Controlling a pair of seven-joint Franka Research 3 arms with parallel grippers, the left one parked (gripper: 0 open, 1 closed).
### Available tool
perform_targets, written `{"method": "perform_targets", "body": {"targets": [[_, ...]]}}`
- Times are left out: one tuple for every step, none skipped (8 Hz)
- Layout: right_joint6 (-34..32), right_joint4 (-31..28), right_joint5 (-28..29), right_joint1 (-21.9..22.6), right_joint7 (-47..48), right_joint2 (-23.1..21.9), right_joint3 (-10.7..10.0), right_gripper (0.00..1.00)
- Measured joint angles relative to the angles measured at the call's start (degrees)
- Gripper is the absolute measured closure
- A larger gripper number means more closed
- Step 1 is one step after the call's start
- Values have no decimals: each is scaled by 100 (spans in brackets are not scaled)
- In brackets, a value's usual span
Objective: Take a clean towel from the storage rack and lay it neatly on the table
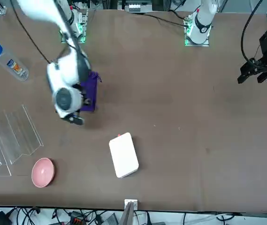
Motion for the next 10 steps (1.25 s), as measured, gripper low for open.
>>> {"method": "perform_targets", "body": {"targets": [[294, -95, -55, 112, 11, 164, -1, 24], [506, -207, -98, 141, 11, 253, -3, 31], [722, -340, -135, 146, 11, 294, -5, 33], [919, -451, -170, 178, 11, 348, -5, 34], [1020, -503, -189, 214, 11, 415, -4, 36], [1053, -523, -194, 230, 11, 463, -5, 37], [1107, -537, -195, 241, 11, 516, -5, 39], [1144, -541, -199, 244, 10, 553, -9, 40], [1145, -540, -200, 244, 9, 553, -24, 41], [1145, -540, -201, 243, 5, 548, -42, 41]]}}
